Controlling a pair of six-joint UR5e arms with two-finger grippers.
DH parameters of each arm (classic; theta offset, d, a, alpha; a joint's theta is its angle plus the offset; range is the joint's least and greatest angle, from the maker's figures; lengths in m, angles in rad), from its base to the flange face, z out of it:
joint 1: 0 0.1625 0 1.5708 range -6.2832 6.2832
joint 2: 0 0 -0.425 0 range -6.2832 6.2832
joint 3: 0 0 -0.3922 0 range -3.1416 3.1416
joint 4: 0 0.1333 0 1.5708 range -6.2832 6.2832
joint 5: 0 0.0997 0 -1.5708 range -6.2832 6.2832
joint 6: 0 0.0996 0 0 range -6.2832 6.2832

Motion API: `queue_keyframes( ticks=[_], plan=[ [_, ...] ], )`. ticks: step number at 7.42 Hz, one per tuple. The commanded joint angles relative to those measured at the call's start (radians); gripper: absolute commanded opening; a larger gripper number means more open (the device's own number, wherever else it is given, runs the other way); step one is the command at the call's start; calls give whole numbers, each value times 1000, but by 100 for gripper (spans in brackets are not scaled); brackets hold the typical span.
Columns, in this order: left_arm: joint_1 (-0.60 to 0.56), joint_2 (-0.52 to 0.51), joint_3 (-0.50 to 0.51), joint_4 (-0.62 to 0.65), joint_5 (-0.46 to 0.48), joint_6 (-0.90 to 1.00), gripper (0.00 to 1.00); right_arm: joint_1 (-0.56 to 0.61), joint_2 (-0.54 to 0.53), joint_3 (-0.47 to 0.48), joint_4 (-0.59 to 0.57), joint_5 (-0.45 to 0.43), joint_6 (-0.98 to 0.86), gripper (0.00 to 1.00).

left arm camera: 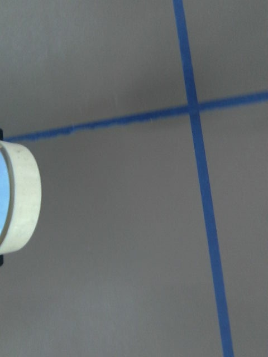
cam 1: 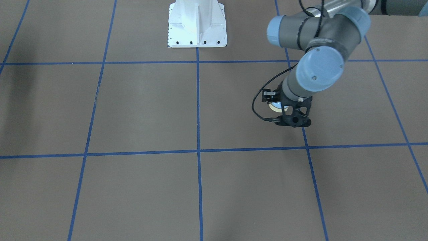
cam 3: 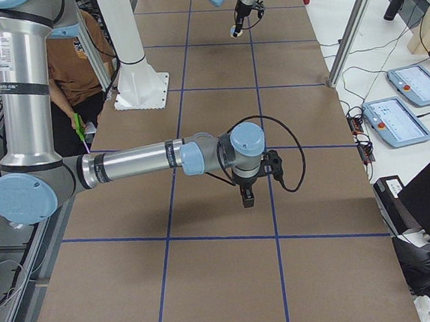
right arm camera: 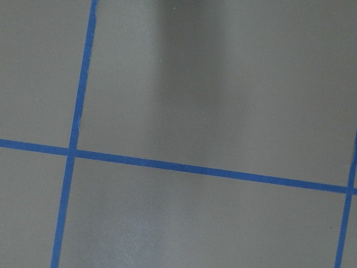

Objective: Place and press bell with both arms
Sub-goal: 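Carry the held bell with the left gripper toward the table's middle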

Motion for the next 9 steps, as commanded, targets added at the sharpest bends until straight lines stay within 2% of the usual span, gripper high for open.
queue_keyframes(
  ticks=[1, 2, 3, 4, 6, 9],
  plan=[
    [89, -254, 280, -27, -7, -165, 0, -1, 0, -5, 0, 0, -1, 100],
    [132, -301, 408, -152, -7, -251, 0, -2, 0, -12, -1, 0, -2, 100],
    [167, -309, 478, -279, -7, -369, 0, -2, 0, -18, 0, 0, -2, 100],
    [198, -345, 543, -321, -7, -453, 0, -2, 0, -19, 0, 2, -1, 100],
    [244, -362, 568, -332, -4, -488, 0, -2, 0, -22, -2, 2, -1, 100],
    [268, -361, 615, -424, -2, -542, 3, -4, -1, -25, -2, 2, -2, 100]
  ],
)
